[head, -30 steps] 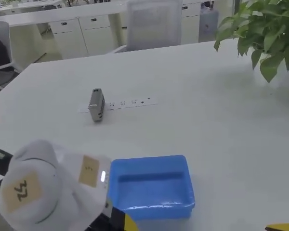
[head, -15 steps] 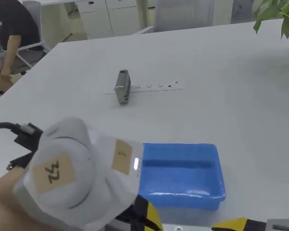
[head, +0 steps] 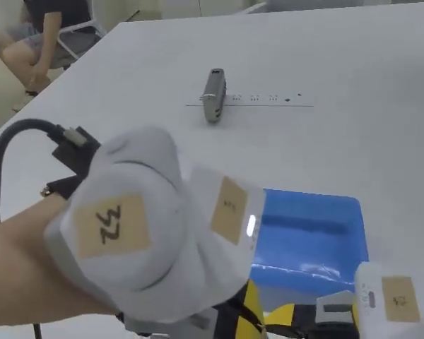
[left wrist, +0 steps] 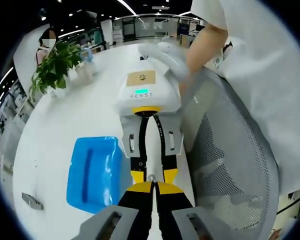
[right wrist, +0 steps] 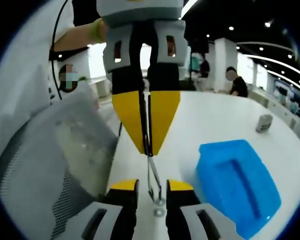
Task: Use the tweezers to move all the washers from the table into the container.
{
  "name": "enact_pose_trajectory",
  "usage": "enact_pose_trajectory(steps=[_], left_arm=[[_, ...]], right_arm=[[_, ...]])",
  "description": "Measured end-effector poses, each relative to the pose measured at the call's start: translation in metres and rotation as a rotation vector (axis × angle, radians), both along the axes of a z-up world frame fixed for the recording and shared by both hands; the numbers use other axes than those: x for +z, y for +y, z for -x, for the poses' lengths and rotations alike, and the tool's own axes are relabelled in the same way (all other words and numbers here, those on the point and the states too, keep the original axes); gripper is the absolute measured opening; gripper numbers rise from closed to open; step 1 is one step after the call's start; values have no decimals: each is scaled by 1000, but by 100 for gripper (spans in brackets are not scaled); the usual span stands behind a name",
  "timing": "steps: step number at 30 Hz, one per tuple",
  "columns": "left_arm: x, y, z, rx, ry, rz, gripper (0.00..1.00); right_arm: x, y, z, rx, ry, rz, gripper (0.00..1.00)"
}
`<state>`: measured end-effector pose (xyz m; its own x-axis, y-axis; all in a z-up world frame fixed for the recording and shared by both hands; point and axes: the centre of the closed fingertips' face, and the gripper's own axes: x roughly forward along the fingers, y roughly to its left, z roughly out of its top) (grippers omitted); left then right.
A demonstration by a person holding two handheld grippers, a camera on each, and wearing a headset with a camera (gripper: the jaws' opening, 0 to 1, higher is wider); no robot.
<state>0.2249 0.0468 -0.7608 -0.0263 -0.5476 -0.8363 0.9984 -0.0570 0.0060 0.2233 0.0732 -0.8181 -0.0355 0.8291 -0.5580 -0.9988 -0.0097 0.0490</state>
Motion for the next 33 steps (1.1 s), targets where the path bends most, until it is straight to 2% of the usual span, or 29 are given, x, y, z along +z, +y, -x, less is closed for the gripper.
enact_pose_trajectory(steps=[2,4,7,11,16,19,20,21,22,23,24,26,30,33], left_arm=[[0,-2,-1,4,6,9,0],[0,-5,0,34,39,26,0],[0,-7,-5,65,44,43,0],[0,-10,-4,66,38,60,0],[-1,-6,-6,69,21,46,0],[3,-4,-8,104,7,60,0],[6,-5,-8,131,15,81,1],[12,-6,-9,187,26,133,2],[15,-6,-11,229,27,166,3],[20,-3,-13,292,28,213,5],[22,-2,-14,317,28,232,7],[28,10,-16,458,23,315,13],[23,42,-10,649,-22,344,22],[22,58,-1,776,-38,392,30]], right_arm=[[-1,1,-1,0,0,10,12],[-2,-1,-3,-6,-12,21,6],[-3,-2,-3,-26,-4,32,4],[-3,-4,-3,-35,-4,49,3],[-3,-2,-4,-39,8,51,3],[-3,-2,-6,-48,21,55,3],[-3,-3,-7,-54,28,53,3],[-3,-4,-8,-66,43,49,3],[-3,-4,-9,-81,59,43,3],[-3,-5,-11,-109,89,31,3],[-3,-5,-12,-116,96,28,3],[-3,-7,-14,-147,137,9,3],[2,-13,-19,-202,187,-20,3],[13,-15,-27,-264,231,-65,3]])
